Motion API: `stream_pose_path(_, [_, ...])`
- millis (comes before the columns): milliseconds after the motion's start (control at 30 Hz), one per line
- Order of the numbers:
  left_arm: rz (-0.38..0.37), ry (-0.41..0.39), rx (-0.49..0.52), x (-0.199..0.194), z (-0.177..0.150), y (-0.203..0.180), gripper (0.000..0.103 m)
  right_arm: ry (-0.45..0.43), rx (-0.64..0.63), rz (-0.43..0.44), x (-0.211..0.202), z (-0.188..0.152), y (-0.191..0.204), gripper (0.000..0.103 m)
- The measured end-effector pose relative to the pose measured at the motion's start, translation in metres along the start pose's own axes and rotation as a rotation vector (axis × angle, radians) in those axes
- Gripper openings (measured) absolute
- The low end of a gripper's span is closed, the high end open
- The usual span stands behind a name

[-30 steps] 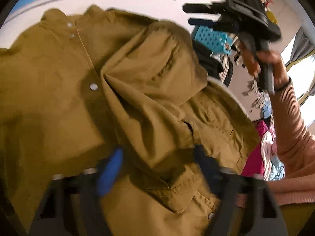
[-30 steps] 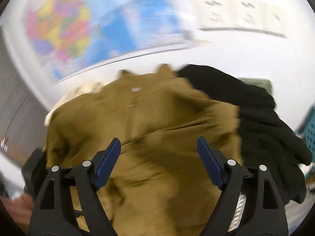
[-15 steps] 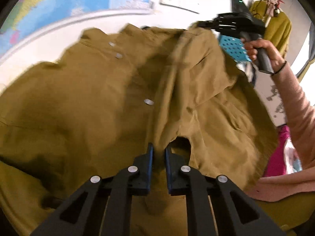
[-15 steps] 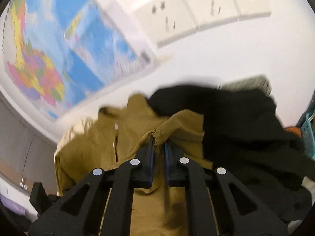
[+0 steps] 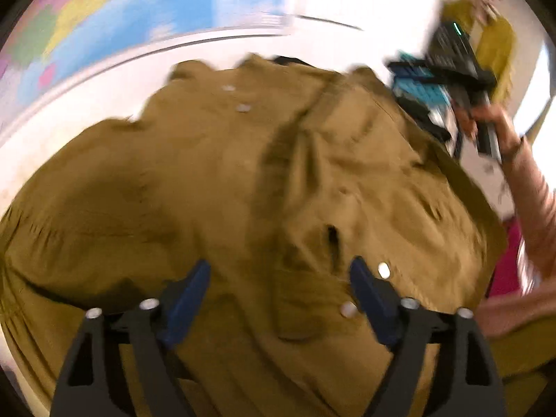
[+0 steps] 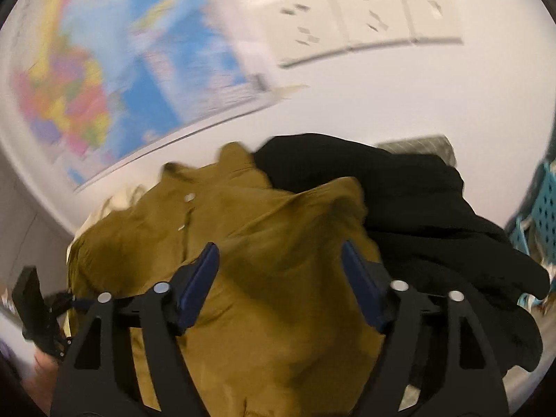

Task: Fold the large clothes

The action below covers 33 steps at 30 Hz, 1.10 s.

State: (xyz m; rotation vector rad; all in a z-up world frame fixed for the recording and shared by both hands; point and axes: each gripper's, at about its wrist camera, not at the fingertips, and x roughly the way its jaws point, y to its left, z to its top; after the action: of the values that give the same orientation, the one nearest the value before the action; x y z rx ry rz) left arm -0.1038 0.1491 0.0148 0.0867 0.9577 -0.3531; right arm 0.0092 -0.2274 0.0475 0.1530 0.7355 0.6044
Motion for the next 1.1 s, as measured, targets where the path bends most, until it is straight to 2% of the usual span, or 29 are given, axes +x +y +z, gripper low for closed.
stream_pose_path(67, [0.004,0.050,0.044,0.015,-0.001,-0.014,0.087,0.013,-0.057,0.037,0.000,-0.011,0.014,0.074])
stream_pose_path(100, [0.014,0.087,0.063,0.027,-0.001,-0.020,0.078,0.025,-0.072,0.055,0.003,-0.018,0.019,0.074])
stream_pose_path(133, [0.025,0.115,0.075,0.037,0.001,-0.022,0.046,0.041,-0.095,0.062,0.008,-0.023,0.025,0.074])
stream_pose_path(167, [0.031,0.145,0.074,0.044,0.002,-0.019,0.029,0.065,-0.131,0.061,0.014,-0.030,0.030,0.074])
stream_pose_path(200, [0.069,0.185,0.070,0.053,0.006,-0.016,0.018,0.081,-0.149,0.060,0.019,-0.036,0.033,0.074])
stream_pose_path(233, [0.100,0.186,0.068,0.054,0.011,-0.011,0.015,0.092,-0.161,0.056,0.024,-0.040,0.035,0.074])
stream_pose_path(433, [0.232,0.043,-0.020,0.008,0.053,0.040,0.015,0.116,-0.173,-0.011,0.045,-0.051,0.030,0.074])
stream_pose_path(500, [0.302,0.027,-0.042,0.002,0.064,0.056,0.016,0.121,-0.159,-0.031,0.049,-0.050,0.024,0.074])
stream_pose_path(567, [0.377,0.055,-0.048,0.011,0.070,0.068,0.025,0.129,-0.133,-0.032,0.052,-0.048,0.016,0.074])
stream_pose_path(600, [0.385,0.077,-0.057,0.019,0.070,0.071,0.033,0.123,-0.116,-0.015,0.050,-0.046,0.013,0.074])
stream_pose_path(667, [0.404,0.118,-0.056,0.035,0.070,0.076,0.040,0.092,-0.099,0.006,0.041,-0.039,0.010,0.073])
stream_pose_path(733, [0.417,0.141,-0.050,0.049,0.071,0.075,0.058,0.059,-0.097,0.002,0.035,-0.030,0.009,0.073])
stream_pose_path(767, [0.428,0.135,-0.050,0.051,0.069,0.074,0.062,0.039,-0.096,0.000,0.032,-0.023,0.009,0.073])
stream_pose_path(933, [0.414,0.127,-0.072,0.044,0.061,0.079,0.069,0.017,-0.093,0.006,0.044,0.004,0.014,0.065])
stream_pose_path(1000, [0.411,0.139,-0.084,0.045,0.059,0.083,0.070,0.007,-0.094,-0.081,0.060,0.016,0.011,0.063])
stream_pose_path(1100, [0.410,0.144,-0.078,0.049,0.061,0.085,0.072,0.051,0.004,-0.088,0.086,0.031,-0.011,0.058])
